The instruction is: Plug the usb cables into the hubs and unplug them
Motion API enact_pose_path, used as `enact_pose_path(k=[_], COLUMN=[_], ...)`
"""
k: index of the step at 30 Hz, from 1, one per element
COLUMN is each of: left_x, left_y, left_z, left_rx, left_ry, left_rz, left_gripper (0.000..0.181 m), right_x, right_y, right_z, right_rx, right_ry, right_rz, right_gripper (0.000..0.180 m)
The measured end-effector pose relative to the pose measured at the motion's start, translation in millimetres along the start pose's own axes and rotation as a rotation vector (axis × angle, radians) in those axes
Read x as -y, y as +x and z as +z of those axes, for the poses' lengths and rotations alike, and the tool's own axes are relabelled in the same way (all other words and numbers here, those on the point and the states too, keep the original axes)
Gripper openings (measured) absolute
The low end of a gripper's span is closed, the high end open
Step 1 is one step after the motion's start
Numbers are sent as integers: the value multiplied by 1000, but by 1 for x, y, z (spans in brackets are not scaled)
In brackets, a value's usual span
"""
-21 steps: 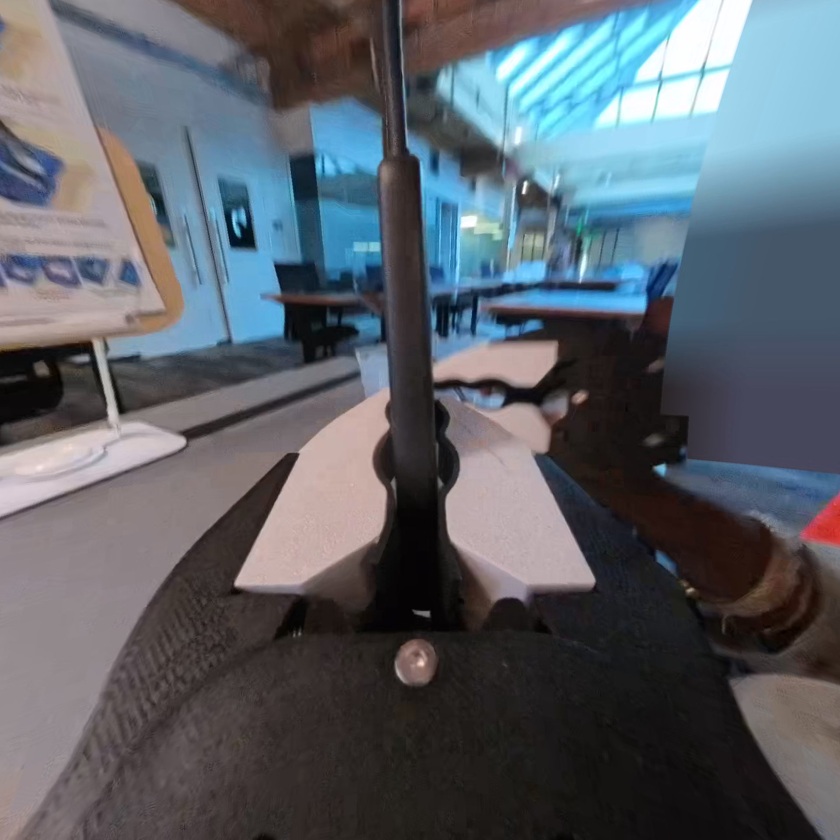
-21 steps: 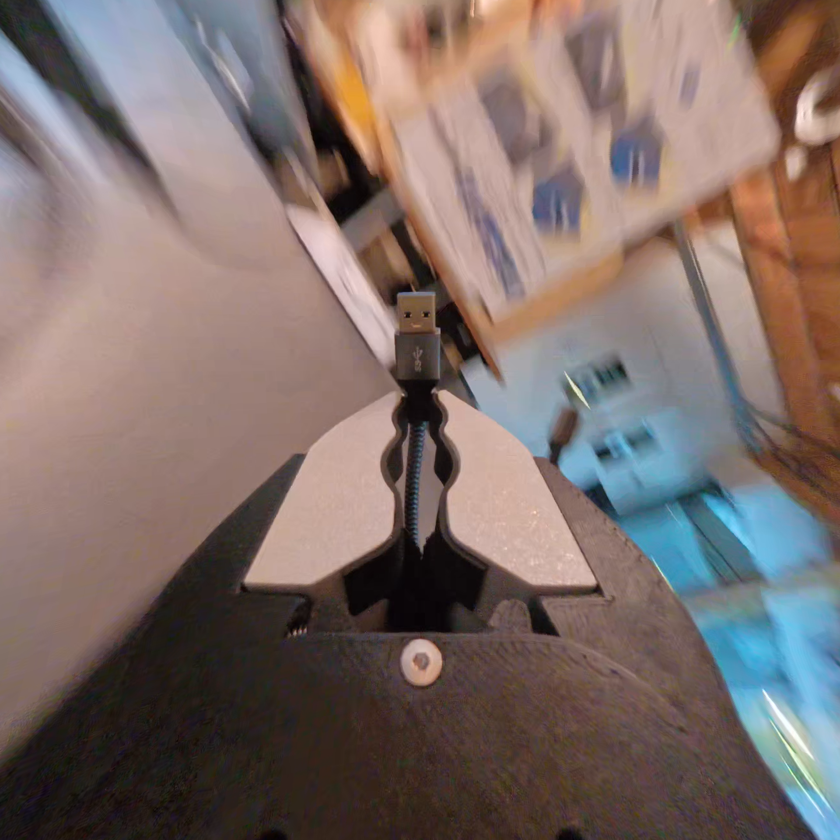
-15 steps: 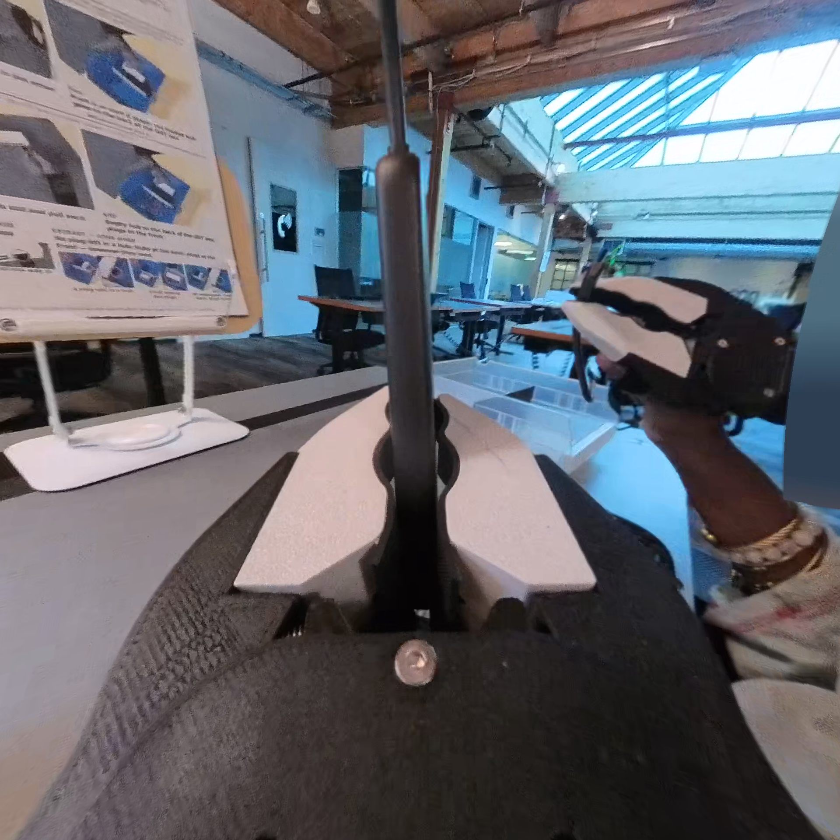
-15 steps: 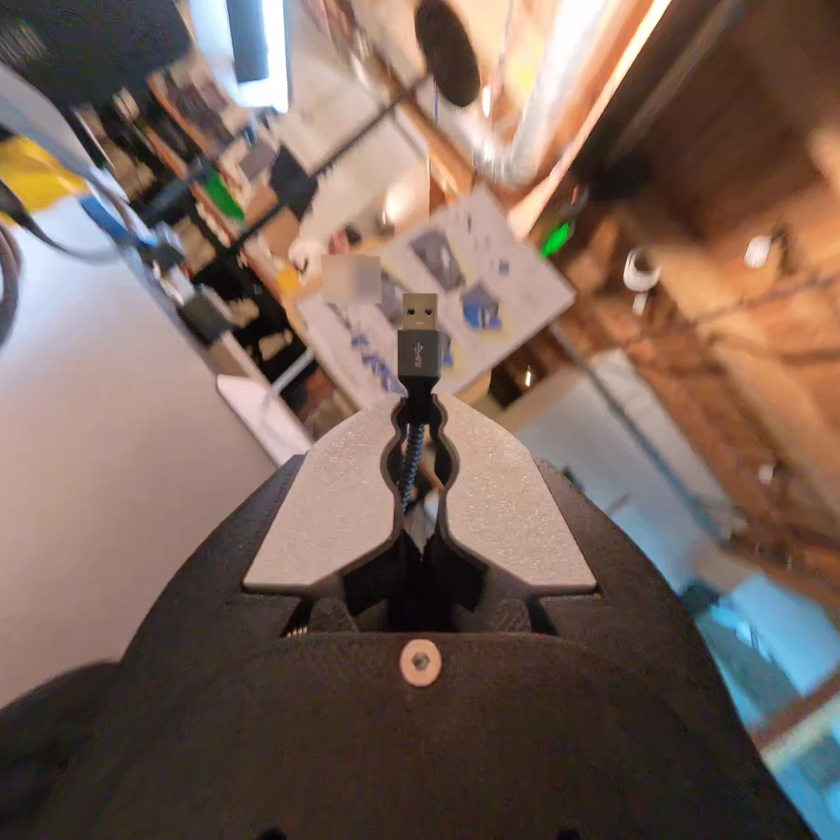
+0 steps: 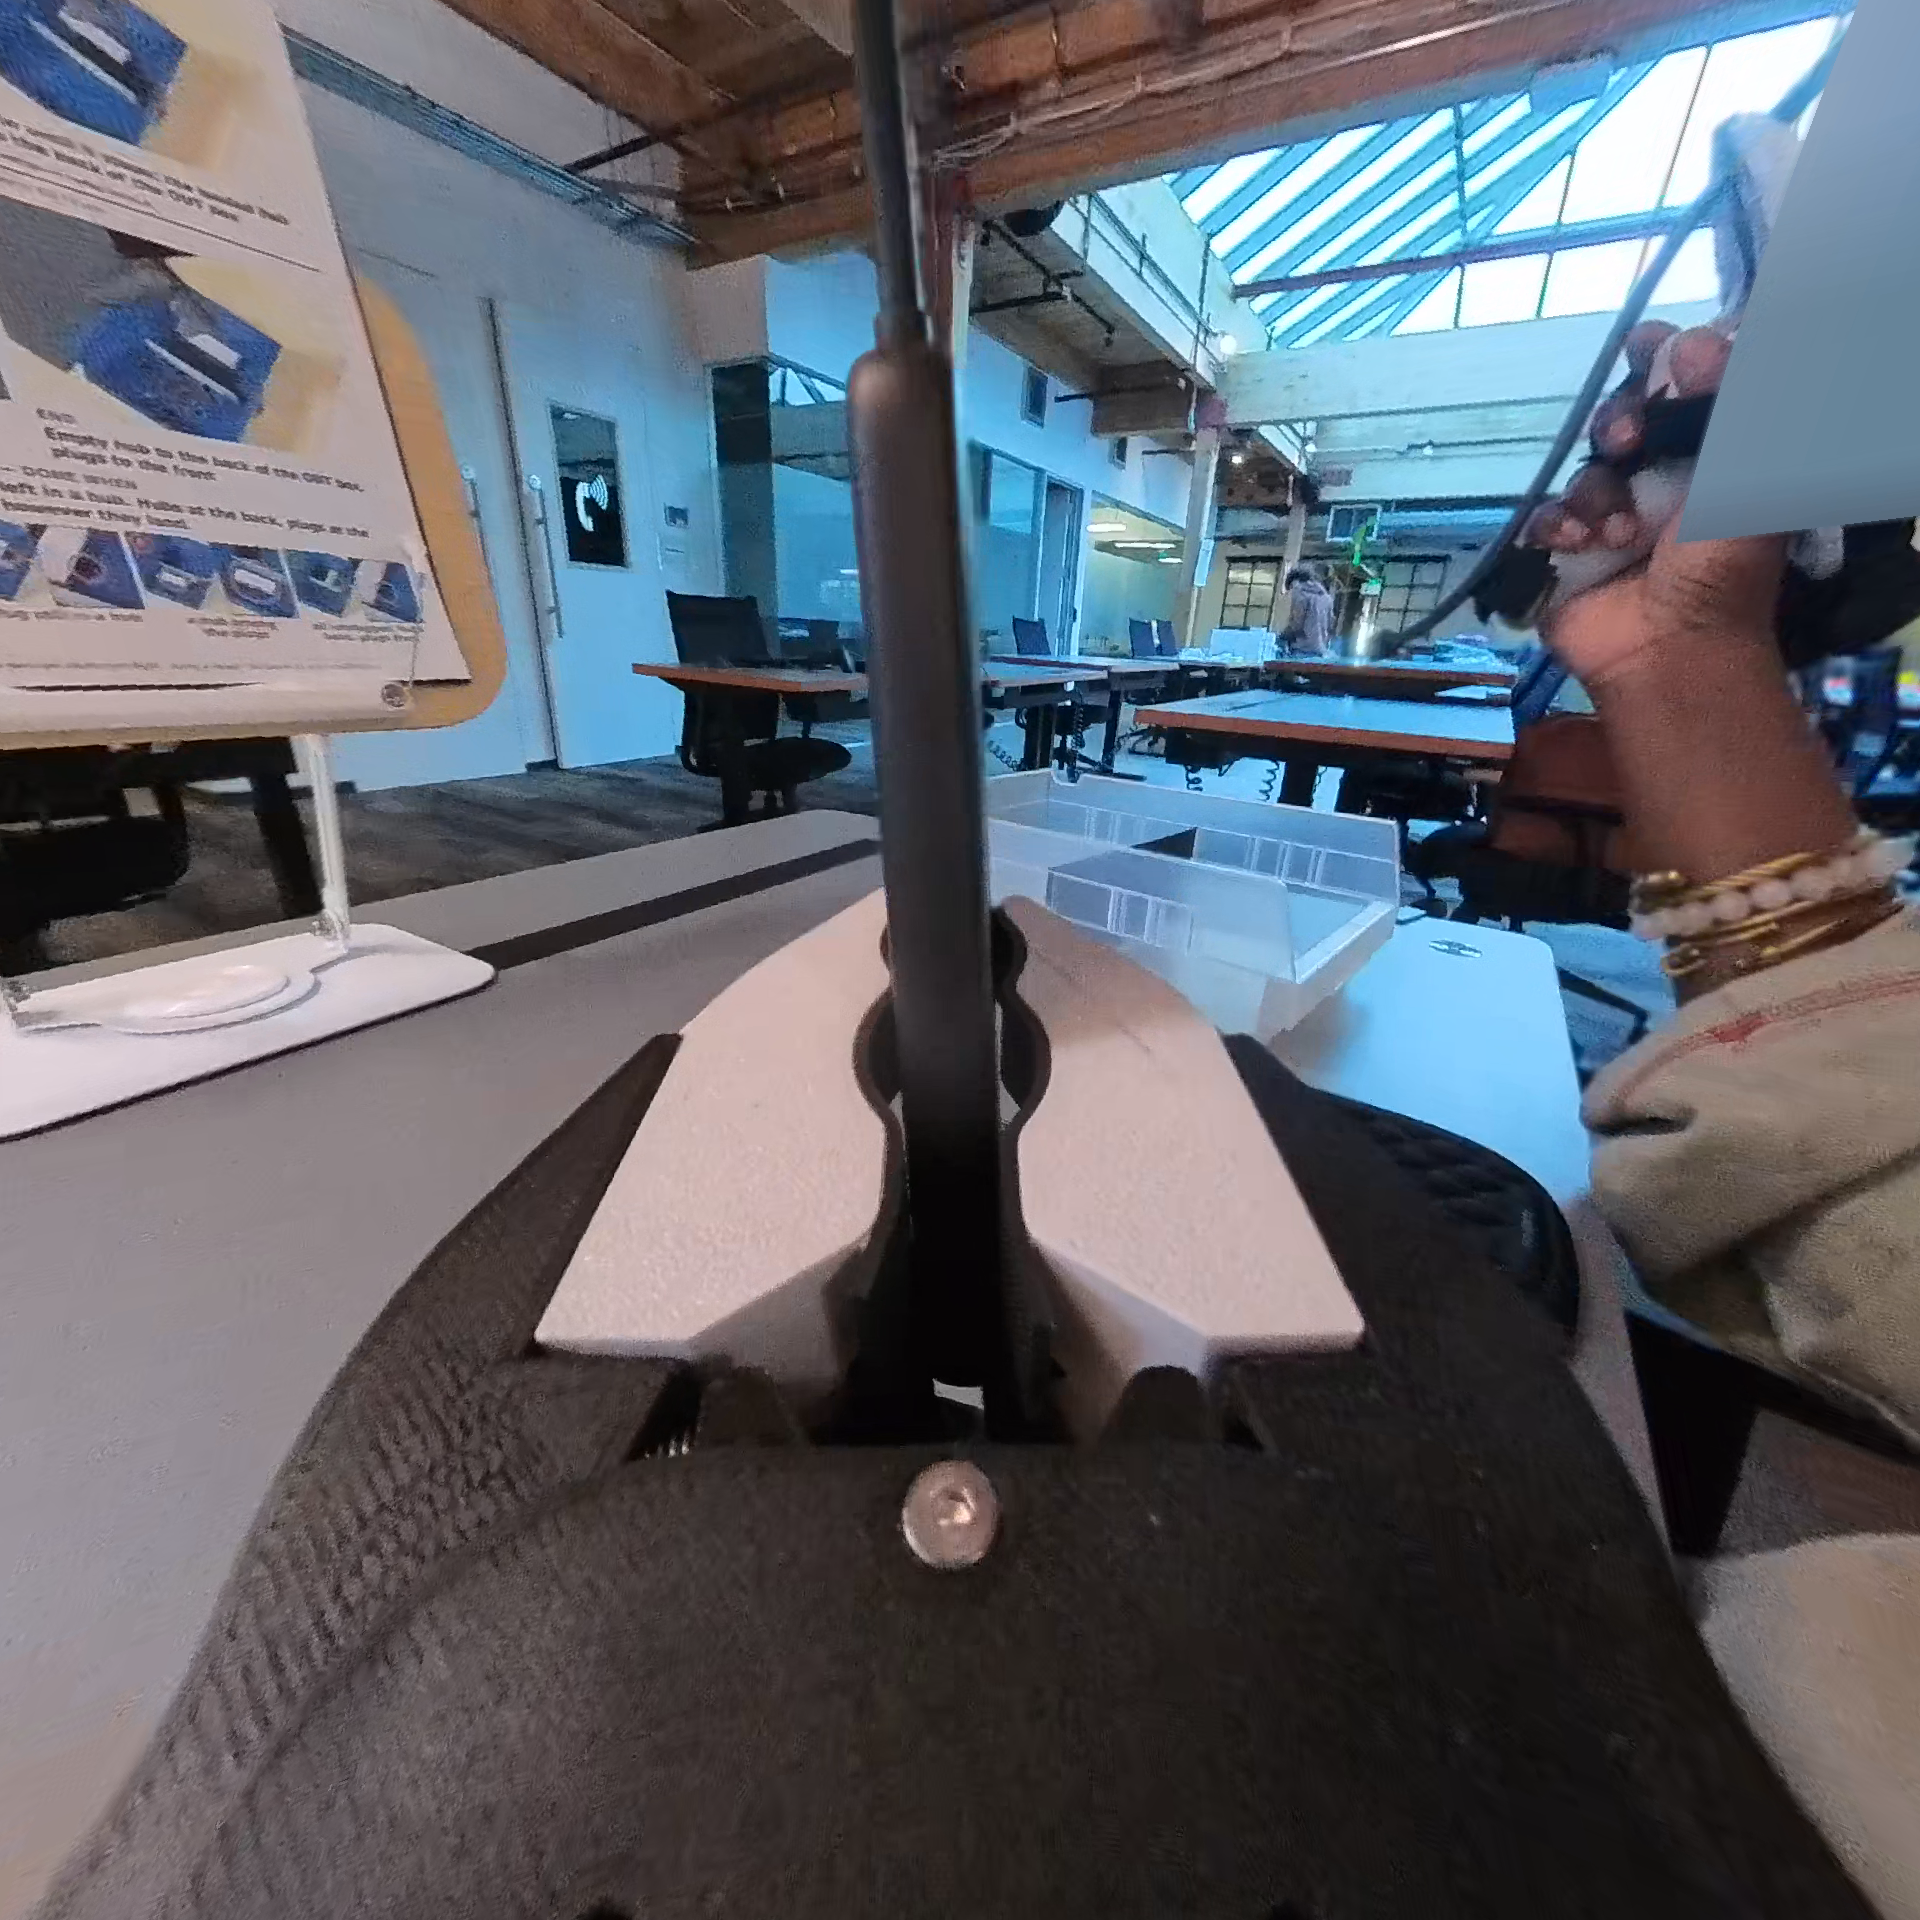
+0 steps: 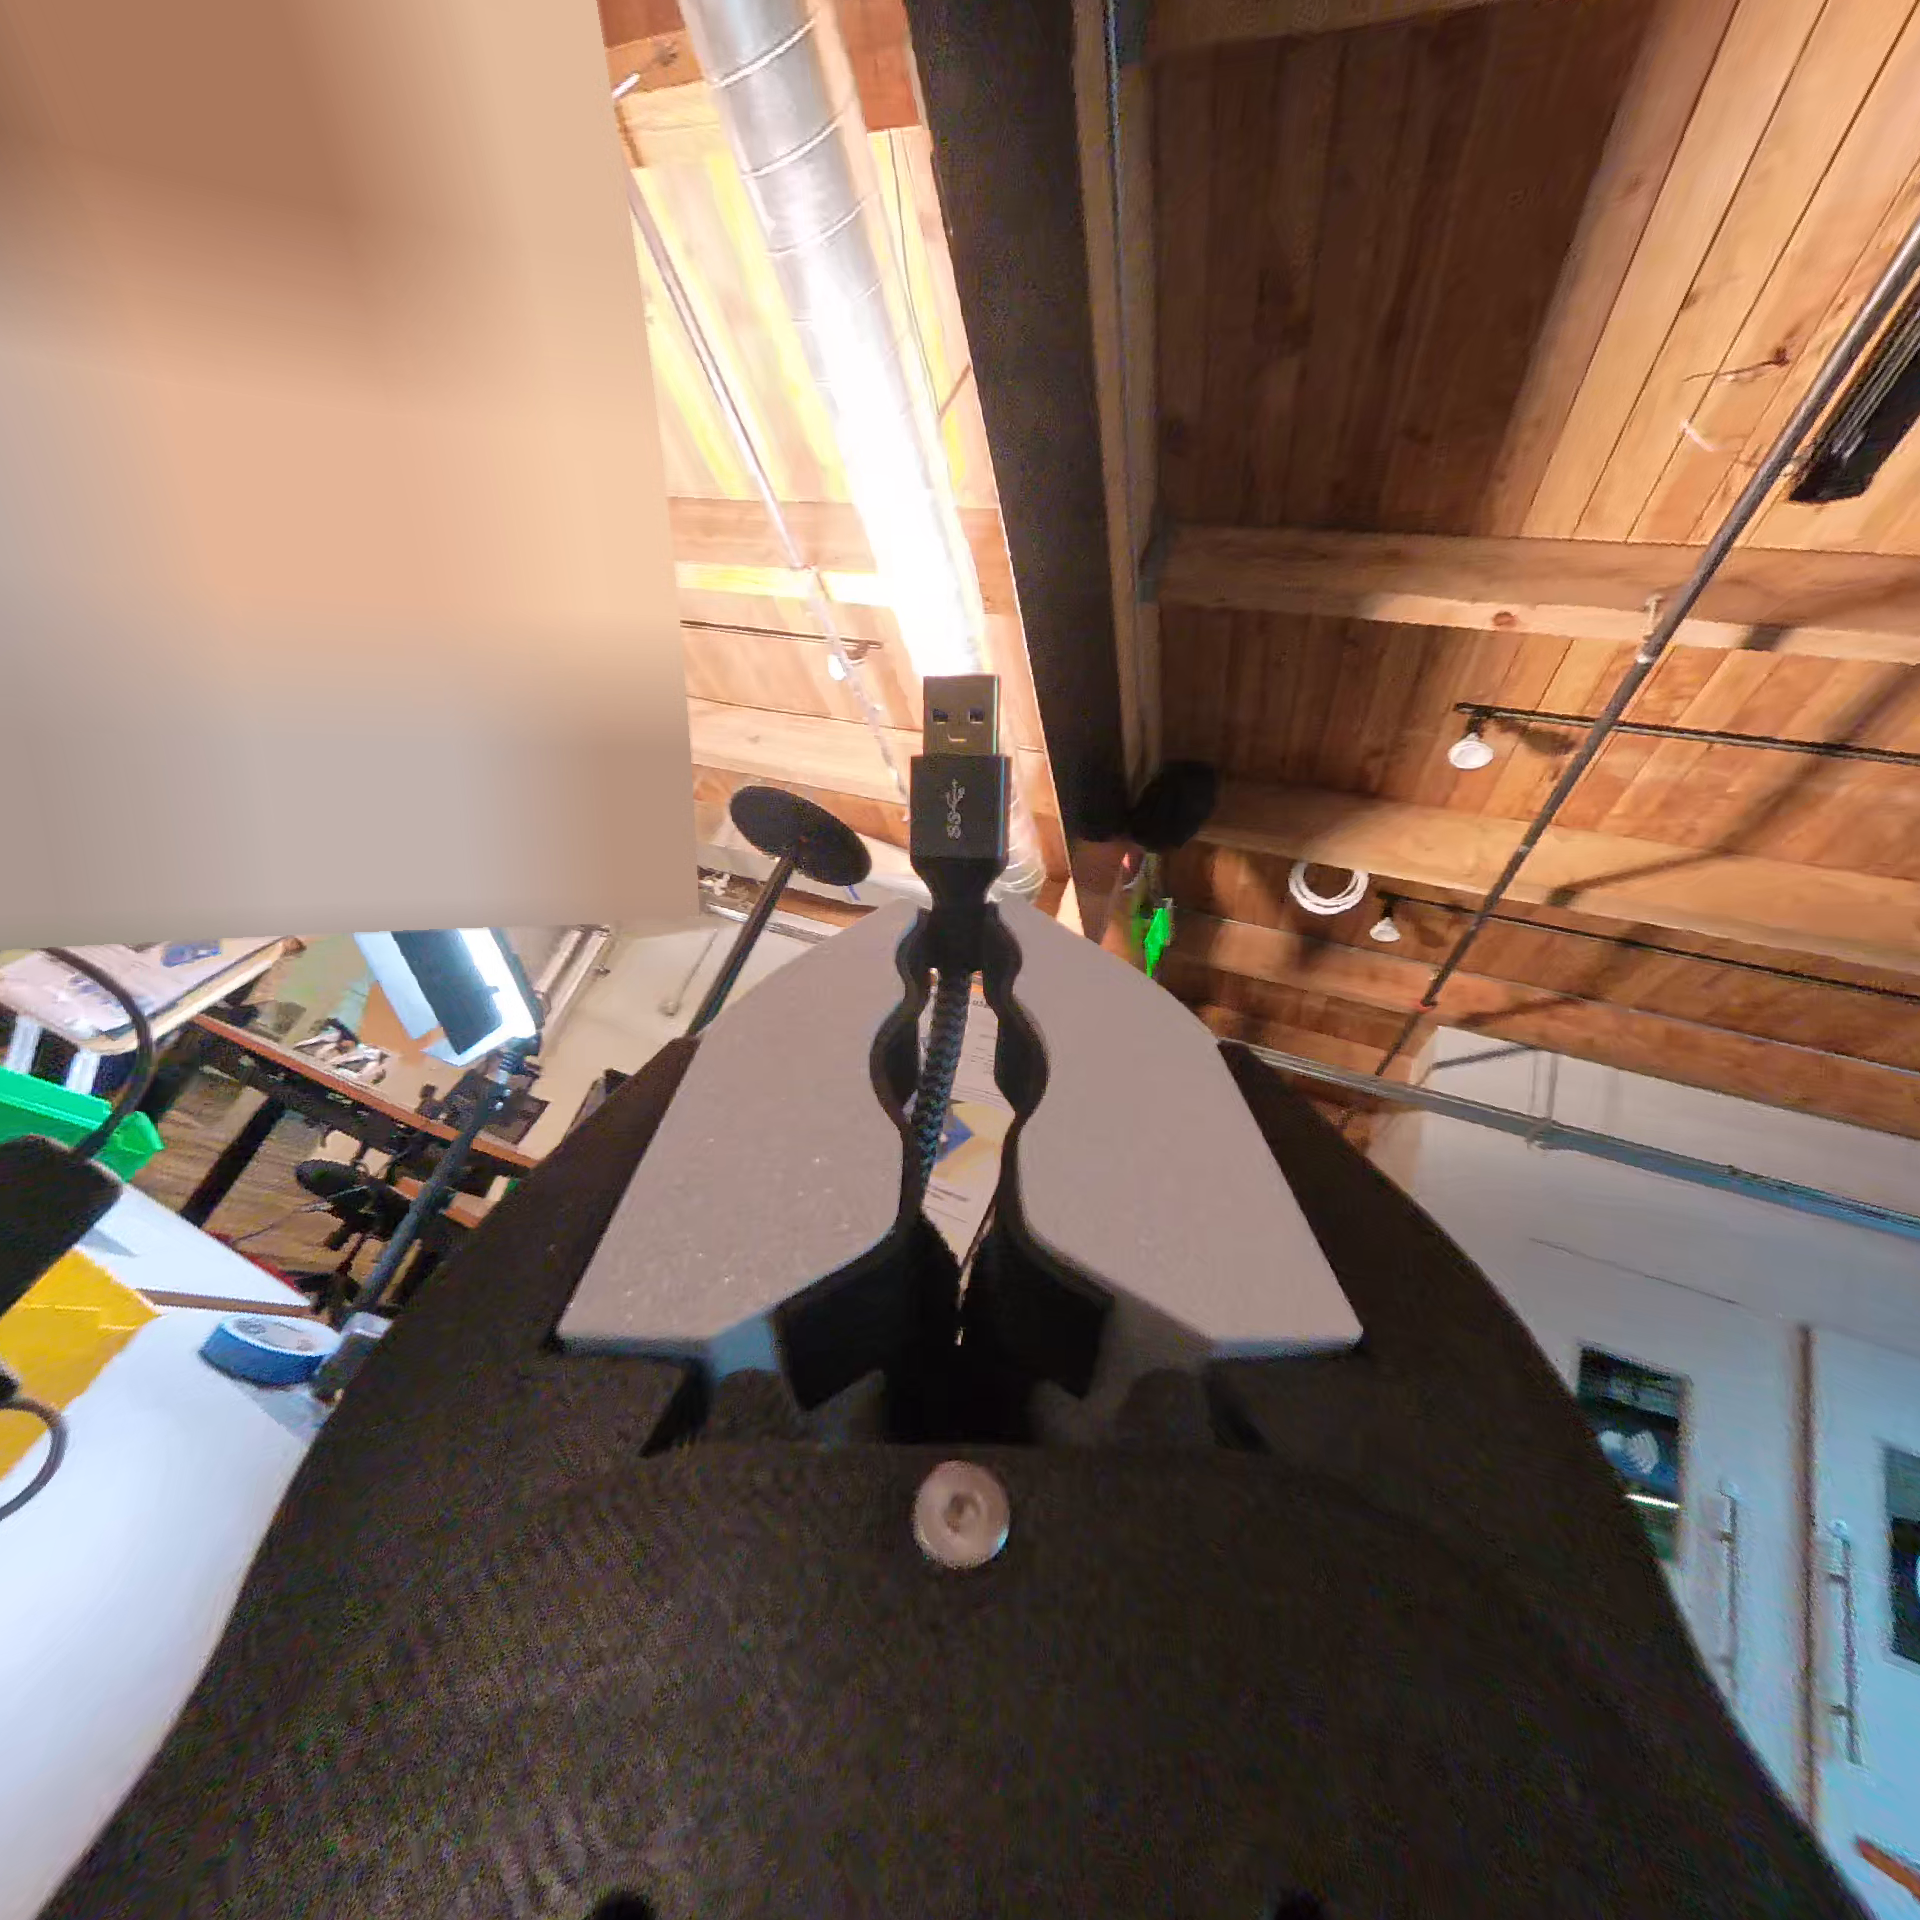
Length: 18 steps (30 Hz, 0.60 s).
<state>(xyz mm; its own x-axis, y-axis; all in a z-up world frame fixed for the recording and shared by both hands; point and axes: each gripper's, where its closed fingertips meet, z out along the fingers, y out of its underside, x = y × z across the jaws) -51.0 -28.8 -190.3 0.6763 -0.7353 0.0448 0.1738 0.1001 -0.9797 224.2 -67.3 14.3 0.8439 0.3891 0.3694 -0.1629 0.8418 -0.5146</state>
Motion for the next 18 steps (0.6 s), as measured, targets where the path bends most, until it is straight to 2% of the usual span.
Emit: enact_pose_path(k=[4,7,15,18], left_x=[2,2,-2,-2], left_y=[-7,-10,-8,-4], left_z=[-1,-2,0,0], left_rx=[20,38,25,12], left_ry=[18,30,8,-1], left_rz=[-45,-42,-32,-16], left_gripper=[12,13,12,12], right_x=[-18,-56,-183,-229], right_y=[20,21,9,-2], right_z=[-8,-25,-93,-131], right_rx=[47,66,-2,-9], right_ry=[16,-95,-707,-1043], right_rz=[156,152,194,216], right_gripper=[9,9,10,10])
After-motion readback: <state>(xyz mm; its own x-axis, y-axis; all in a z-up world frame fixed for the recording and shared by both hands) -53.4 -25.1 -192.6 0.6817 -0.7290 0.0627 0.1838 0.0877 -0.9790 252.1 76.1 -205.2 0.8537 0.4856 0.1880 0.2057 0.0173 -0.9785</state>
